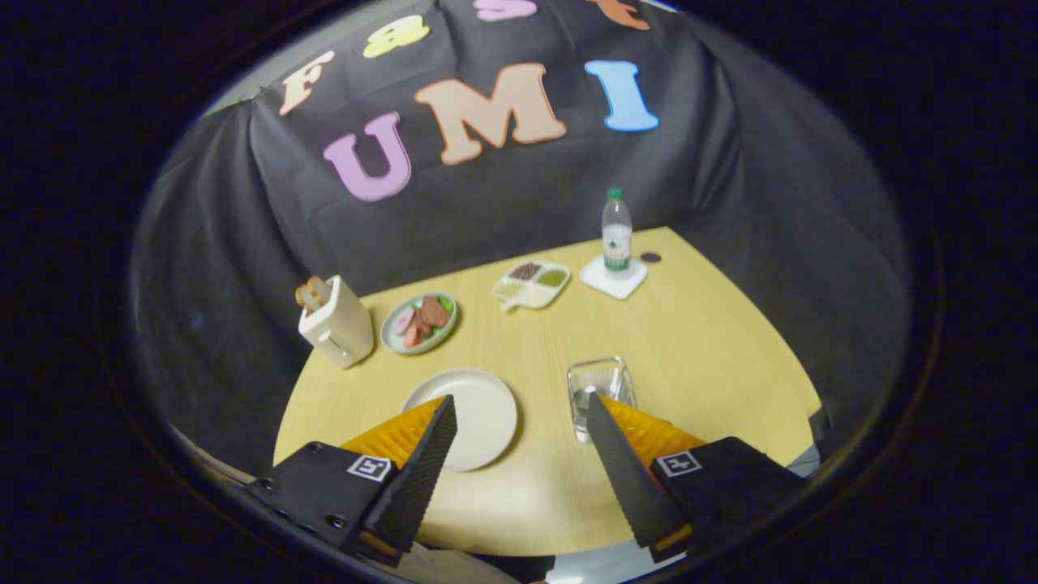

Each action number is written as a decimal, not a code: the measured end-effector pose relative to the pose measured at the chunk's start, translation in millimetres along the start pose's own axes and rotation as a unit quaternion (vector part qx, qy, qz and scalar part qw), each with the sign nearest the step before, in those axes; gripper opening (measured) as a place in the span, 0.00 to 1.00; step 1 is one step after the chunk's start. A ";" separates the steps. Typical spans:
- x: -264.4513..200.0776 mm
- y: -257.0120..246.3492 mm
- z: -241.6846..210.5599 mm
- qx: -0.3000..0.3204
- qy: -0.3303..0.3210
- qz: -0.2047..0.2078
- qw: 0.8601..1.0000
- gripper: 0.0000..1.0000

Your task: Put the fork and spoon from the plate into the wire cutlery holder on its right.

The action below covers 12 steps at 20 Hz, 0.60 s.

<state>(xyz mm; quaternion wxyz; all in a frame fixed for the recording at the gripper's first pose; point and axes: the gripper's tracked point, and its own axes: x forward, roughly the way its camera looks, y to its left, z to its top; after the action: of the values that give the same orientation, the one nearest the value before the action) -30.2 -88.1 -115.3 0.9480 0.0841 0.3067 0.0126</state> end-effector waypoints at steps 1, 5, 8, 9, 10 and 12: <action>-4.8 0.3 13.0 -0.010 -0.035 0.000 0.999 1.00; -38.1 10.9 70.7 -0.065 -0.175 -0.010 0.982 1.00; -60.9 14.5 98.3 -0.108 -0.245 -0.030 0.963 1.00; -67.7 16.4 104.2 -0.119 -0.263 -0.038 0.957 1.00; -73.0 19.3 107.8 -0.127 -0.273 -0.043 0.953 1.00; -81.6 24.0 113.1 -0.130 -0.293 -0.049 0.946 1.00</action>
<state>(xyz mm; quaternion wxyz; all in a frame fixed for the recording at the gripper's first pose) -29.7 -87.7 26.2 0.9982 -0.0550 0.0152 -0.0190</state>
